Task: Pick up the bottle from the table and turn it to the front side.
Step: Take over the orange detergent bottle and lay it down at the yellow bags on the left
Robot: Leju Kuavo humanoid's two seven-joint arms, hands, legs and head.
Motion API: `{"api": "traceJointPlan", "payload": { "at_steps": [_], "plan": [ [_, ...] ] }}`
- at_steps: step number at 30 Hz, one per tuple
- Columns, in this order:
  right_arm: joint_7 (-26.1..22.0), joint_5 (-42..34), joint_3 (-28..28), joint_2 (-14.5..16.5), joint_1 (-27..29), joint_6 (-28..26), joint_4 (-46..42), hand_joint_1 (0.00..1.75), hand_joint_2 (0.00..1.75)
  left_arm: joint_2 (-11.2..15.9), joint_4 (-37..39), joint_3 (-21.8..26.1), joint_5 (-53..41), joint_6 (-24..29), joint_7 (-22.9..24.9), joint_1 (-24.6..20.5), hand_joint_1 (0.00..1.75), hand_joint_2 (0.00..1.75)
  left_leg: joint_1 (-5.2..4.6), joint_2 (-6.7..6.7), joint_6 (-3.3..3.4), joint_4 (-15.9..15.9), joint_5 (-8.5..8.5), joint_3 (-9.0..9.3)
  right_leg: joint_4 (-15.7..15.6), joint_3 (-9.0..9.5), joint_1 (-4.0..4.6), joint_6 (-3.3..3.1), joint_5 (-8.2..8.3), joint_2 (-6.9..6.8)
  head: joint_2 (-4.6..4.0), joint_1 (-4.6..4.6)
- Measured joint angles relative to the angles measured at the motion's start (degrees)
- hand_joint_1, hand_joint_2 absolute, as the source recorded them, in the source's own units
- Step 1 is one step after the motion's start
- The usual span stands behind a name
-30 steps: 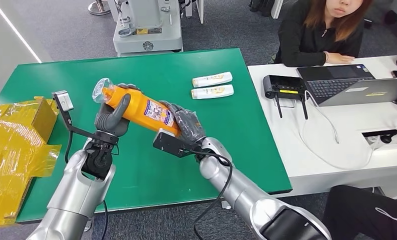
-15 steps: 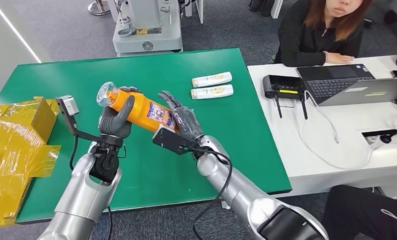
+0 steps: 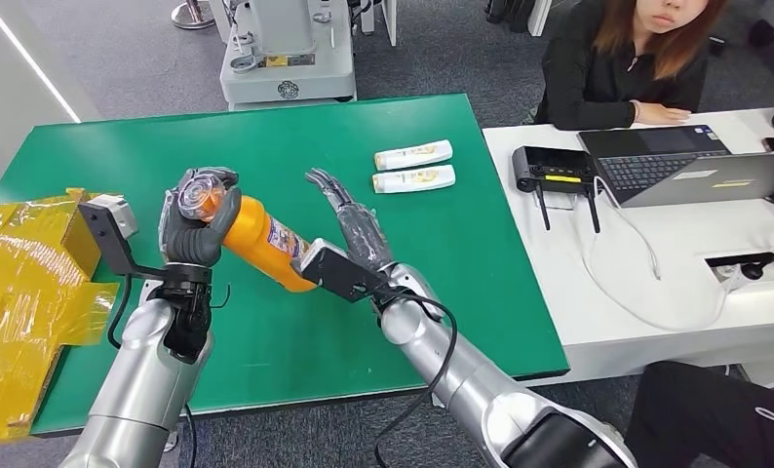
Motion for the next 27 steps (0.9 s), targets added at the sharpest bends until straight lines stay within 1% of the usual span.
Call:
{"api": "traceJointPlan", "payload": {
  "at_steps": [8,11,13,17,22,27],
  "plan": [
    [1.9,0.0,-0.8,-0.9,3.6,-1.1,-6.0,0.00,1.75,-0.3,0.2,0.3,0.2,-1.5,0.9,-0.3,1.75,1.75,-0.01,0.02,0.00,0.0,0.00,0.00,0.0,-0.02,-0.01,0.00,0.00,0.01,0.00,0.02],
    [3.0,0.7,-1.3,-1.4,5.1,-1.3,-8.7,0.00,1.75,-0.7,0.3,0.2,-1.4,-1.1,1.0,-0.9,1.75,1.75,-0.01,0.01,0.00,0.0,0.00,0.00,0.0,-0.02,-0.01,0.00,0.00,0.01,0.00,0.01],
    [3.4,1.2,-1.6,-1.7,6.2,-1.3,-10.6,0.00,1.75,-0.8,0.3,-0.1,-3.7,0.2,0.5,-1.7,1.75,1.75,-0.01,0.03,0.00,0.0,0.00,0.00,0.0,-0.02,-0.01,0.00,0.01,0.02,0.00,0.01],
    [4.0,1.6,-2.4,-2.3,8.2,-1.0,-14.0,0.00,1.75,-0.6,0.4,-1.2,-11.8,4.2,-1.8,-3.1,1.75,1.75,0.00,0.05,0.00,0.0,0.00,0.00,0.0,-0.03,-0.01,-0.01,0.01,0.03,0.00,0.00],
    [4.2,2.3,-3.3,-3.0,11.0,-0.7,-18.5,0.00,1.75,0.6,1.1,-2.7,-23.8,9.4,-4.5,-5.6,1.75,1.75,0.01,0.05,0.00,0.0,0.00,0.00,0.0,-0.03,0.00,-0.01,0.01,0.03,0.00,0.01],
    [4.5,3.3,-4.0,-3.6,14.2,-0.2,-23.2,0.00,1.75,2.5,1.7,-3.8,-39.1,16.4,-4.8,-7.9,1.75,1.75,0.01,0.07,0.00,0.0,0.00,0.00,0.0,-0.04,0.00,-0.01,0.01,0.04,0.00,0.01]
  ]
}}
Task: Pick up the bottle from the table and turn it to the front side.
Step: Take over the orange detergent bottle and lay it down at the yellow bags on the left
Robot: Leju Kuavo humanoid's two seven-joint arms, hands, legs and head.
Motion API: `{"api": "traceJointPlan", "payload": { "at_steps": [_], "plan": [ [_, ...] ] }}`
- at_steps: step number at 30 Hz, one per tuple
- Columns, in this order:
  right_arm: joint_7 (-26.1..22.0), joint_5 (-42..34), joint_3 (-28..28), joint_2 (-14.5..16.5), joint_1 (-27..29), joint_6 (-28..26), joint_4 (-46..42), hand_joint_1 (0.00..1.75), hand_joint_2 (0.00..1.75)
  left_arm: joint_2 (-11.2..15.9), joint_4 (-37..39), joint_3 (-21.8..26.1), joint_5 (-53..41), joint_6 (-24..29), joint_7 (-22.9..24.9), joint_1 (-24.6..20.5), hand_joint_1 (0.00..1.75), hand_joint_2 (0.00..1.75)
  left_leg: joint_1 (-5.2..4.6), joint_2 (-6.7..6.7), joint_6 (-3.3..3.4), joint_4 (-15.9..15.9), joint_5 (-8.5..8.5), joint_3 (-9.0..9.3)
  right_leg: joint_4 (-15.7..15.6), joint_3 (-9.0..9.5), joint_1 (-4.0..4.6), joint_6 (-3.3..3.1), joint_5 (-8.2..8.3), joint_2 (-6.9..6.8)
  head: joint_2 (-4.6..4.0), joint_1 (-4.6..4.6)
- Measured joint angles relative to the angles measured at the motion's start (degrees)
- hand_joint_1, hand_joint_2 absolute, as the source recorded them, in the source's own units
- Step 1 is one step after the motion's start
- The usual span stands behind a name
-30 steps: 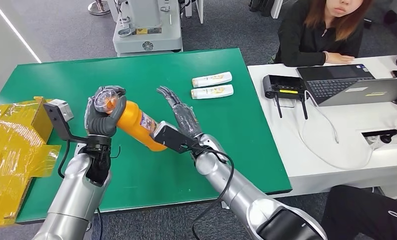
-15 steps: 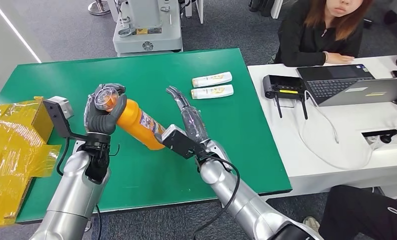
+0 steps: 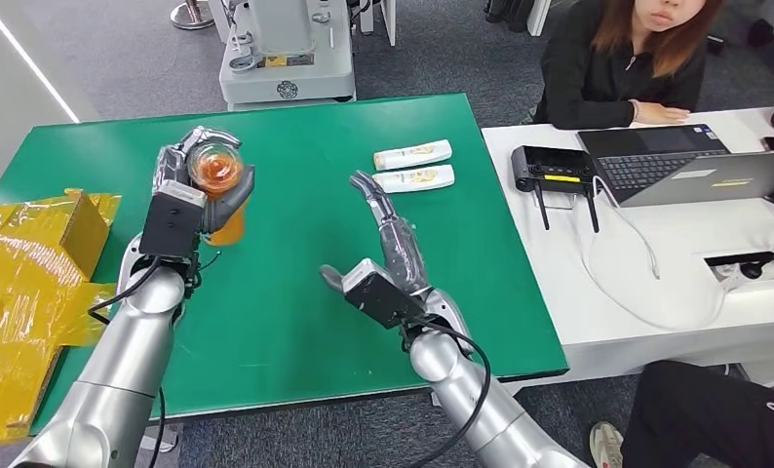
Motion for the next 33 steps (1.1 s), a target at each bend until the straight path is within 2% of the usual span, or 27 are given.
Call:
{"api": "traceJointPlan", "payload": {
  "at_steps": [7,12,15,27,33],
  "plan": [
    [0.5,1.3,-0.5,-0.5,3.2,0.7,-4.0,0.00,1.75,4.0,0.5,-2.1,-21.9,8.9,3.3,-2.5,1.75,1.75,0.00,0.03,0.00,0.0,0.00,0.00,0.0,0.00,0.00,0.00,0.00,0.03,0.00,0.00],
    [0.5,1.4,-1.1,-1.0,5.3,0.1,-5.9,0.00,1.75,7.7,1.8,-5.2,-42.4,15.8,8.3,-4.7,1.75,1.75,0.01,0.03,0.00,0.0,0.00,0.00,0.0,0.00,0.00,0.00,0.00,0.03,0.00,0.00],
    [0.3,1.4,-1.3,-1.6,6.7,-0.5,-6.8,0.00,1.75,9.8,3.6,-7.2,-51.4,18.2,10.1,-6.9,1.75,1.75,0.00,0.02,0.00,0.0,0.00,0.00,0.0,0.00,0.00,0.00,0.00,0.03,0.00,0.00],
    [0.2,1.4,-2.1,-2.9,9.3,-1.5,-8.8,0.00,1.75,12.9,8.7,-12.2,-58.7,19.0,12.8,-11.3,1.75,1.75,0.00,0.01,0.00,0.0,0.00,0.00,0.0,0.00,0.00,0.00,0.00,0.02,0.00,-0.01],
    [0.4,1.3,-3.4,-4.0,12.1,-1.5,-11.3,0.00,1.75,16.6,11.0,-15.4,-65.6,18.6,17.2,-12.9,1.75,1.75,0.00,0.20,-0.03,0.0,-0.02,0.00,0.0,-0.03,0.00,-0.01,0.00,0.26,0.00,0.00]
  ]
}}
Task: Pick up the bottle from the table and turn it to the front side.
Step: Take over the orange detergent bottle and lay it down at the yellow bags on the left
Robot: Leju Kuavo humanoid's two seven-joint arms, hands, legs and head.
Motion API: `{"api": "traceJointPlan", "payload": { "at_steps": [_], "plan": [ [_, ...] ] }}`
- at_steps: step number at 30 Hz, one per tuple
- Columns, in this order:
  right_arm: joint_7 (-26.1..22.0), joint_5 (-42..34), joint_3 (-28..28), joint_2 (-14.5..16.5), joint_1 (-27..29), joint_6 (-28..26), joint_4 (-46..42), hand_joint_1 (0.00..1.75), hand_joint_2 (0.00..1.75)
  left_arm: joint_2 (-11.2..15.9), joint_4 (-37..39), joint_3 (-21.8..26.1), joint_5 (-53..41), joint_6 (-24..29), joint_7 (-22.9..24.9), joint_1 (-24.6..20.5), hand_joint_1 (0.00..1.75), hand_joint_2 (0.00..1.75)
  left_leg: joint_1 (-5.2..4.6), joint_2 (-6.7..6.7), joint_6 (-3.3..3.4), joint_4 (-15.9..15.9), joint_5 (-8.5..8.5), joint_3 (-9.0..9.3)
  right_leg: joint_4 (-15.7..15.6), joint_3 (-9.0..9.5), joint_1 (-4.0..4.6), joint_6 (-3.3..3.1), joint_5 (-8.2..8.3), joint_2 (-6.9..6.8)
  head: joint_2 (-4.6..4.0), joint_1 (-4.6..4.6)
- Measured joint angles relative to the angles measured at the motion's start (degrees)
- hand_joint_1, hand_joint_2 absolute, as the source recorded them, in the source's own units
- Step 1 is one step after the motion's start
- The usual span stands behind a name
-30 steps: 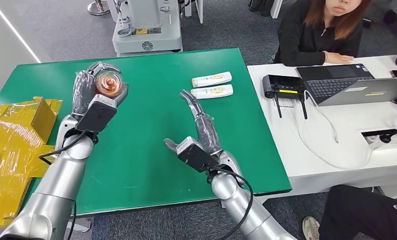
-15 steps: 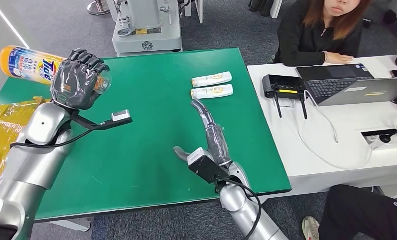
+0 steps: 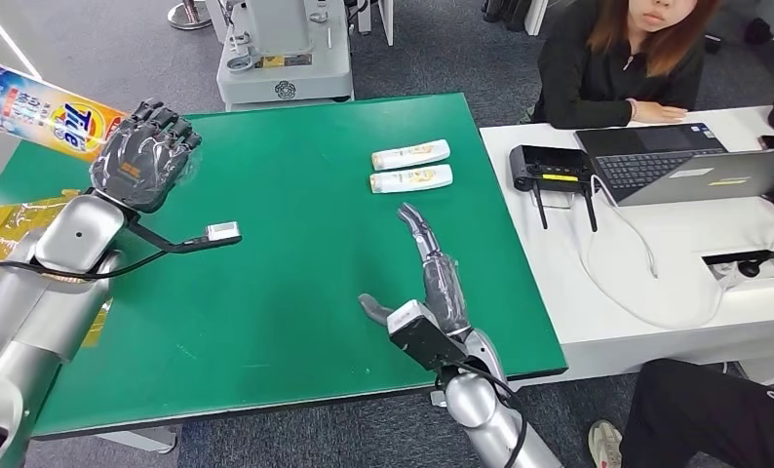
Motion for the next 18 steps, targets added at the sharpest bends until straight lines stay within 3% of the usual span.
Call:
{"api": "traceJointPlan", "payload": {
  "at_steps": [12,18],
  "plan": [
    [-0.7,-0.1,-2.4,-0.7,1.9,0.5,0.5,0.00,1.75,10.1,7.9,-1.3,-0.9,2.2,3.7,1.6,1.75,1.75,0.11,0.08,-0.03,0.0,0.02,0.00,0.0,-0.05,0.09,-0.08,-0.01,0.09,0.00,0.00],
    [-0.7,-0.1,-2.7,-0.7,2.1,0.5,0.6,0.00,1.75,11.3,8.7,-1.3,-0.9,2.3,3.7,2.2,1.75,1.75,0.11,0.00,-0.03,0.0,0.02,-0.01,0.0,-0.05,0.09,-0.10,-0.03,0.01,0.00,-0.01]
  ]
}}
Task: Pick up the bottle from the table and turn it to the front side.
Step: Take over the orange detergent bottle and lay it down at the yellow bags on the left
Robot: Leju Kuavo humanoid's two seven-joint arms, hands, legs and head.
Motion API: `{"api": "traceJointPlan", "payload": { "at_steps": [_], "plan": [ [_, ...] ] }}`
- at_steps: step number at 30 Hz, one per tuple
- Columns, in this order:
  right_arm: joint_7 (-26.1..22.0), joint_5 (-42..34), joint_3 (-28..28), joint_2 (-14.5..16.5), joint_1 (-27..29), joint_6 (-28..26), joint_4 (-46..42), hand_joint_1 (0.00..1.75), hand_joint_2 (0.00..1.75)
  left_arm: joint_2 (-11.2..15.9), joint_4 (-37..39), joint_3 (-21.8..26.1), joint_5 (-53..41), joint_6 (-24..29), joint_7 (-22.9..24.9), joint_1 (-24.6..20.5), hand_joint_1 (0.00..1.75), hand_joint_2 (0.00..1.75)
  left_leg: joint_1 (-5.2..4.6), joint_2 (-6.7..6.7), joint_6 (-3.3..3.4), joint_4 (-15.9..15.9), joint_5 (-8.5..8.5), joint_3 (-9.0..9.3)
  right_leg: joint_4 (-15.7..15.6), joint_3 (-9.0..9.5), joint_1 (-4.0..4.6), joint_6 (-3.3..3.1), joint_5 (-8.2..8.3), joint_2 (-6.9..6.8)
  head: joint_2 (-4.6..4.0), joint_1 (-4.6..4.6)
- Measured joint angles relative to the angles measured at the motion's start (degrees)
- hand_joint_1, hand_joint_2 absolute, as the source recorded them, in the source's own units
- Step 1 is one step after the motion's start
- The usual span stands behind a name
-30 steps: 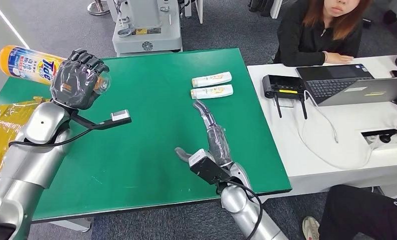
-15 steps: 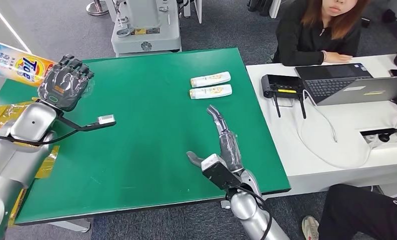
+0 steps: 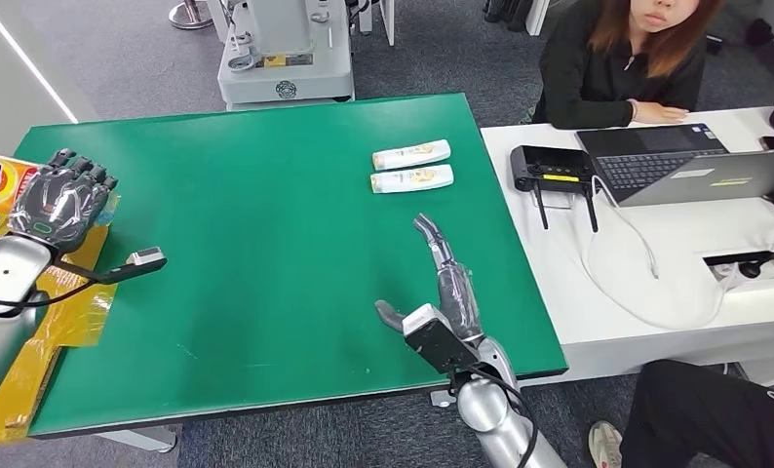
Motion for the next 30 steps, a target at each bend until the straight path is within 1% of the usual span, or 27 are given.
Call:
{"api": "traceJointPlan", "payload": {
  "at_steps": [4,7,10,13,16,19,22,26,30],
  "plan": [
    [0.0,0.0,-0.7,0.0,0.5,-0.5,0.1,0.00,1.75,1.6,1.6,0.0,1.0,-0.5,-0.2,0.6,1.75,1.75,-0.01,-0.01,0.00,0.0,0.00,-0.02,0.0,0.04,0.00,-0.01,0.01,-0.03,0.00,0.02],
    [0.0,-0.1,-1.4,0.0,1.8,-0.8,-0.1,0.00,1.75,2.8,3.2,0.4,3.2,-0.6,-1.3,0.7,1.75,1.75,-0.01,0.02,0.00,0.0,0.00,-0.02,0.0,0.04,-0.01,-0.01,0.02,0.01,0.00,0.03],
    [0.1,-0.1,-2.1,0.0,2.9,-0.8,-0.6,0.00,1.75,4.8,4.5,1.5,6.3,-0.5,-2.6,1.7,1.75,1.75,-0.01,0.08,-0.07,0.0,-0.05,-0.01,0.0,0.02,0.00,-0.02,0.01,0.09,0.00,0.02],
    [0.3,0.2,-2.5,0.0,3.5,-0.3,-1.2,0.00,1.75,6.9,4.7,3.6,10.0,-0.7,-4.5,4.7,1.75,1.75,0.00,0.14,-0.13,0.0,-0.09,0.02,0.0,-0.01,0.00,-0.08,-0.03,0.16,0.00,0.01],
    [0.7,0.6,-2.7,0.0,3.4,1.0,-1.7,0.00,1.75,7.8,3.6,5.8,12.5,-2.2,-6.6,9.4,1.75,1.75,0.02,0.10,-0.13,0.0,-0.09,0.03,0.0,-0.01,0.01,-0.13,-0.08,0.13,0.00,0.01],
    [0.9,1.0,-2.7,0.0,2.9,2.0,-1.8,0.00,1.75,7.5,1.1,7.0,13.2,-3.9,-6.7,14.2,1.75,1.75,0.03,0.06,-0.13,0.0,-0.09,0.02,0.0,-0.01,0.02,-0.14,-0.09,0.08,0.00,0.02],
    [1.0,1.1,-2.7,0.0,2.5,2.6,-1.8,0.00,1.75,6.8,-0.4,7.6,12.7,-4.3,-5.6,17.5,1.75,1.75,0.03,0.07,-0.13,0.0,-0.09,0.02,0.0,0.01,0.02,-0.14,-0.08,0.09,0.00,0.03],
    [1.2,1.1,-2.6,0.0,2.4,2.8,-1.8,0.00,1.75,5.5,-1.7,8.6,12.8,-4.1,-7.4,20.1,1.75,1.75,0.01,0.03,-0.13,0.0,-0.09,0.02,0.0,0.04,0.00,-0.12,-0.06,0.03,0.00,0.03],
    [1.1,1.0,-2.6,0.0,2.3,2.8,-1.8,0.00,1.75,4.3,-2.7,8.8,12.9,-4.1,-7.9,21.6,1.75,1.75,0.01,0.01,-0.13,0.0,-0.09,0.02,0.0,0.06,0.01,-0.11,-0.05,0.00,0.00,0.03]
  ]
}}
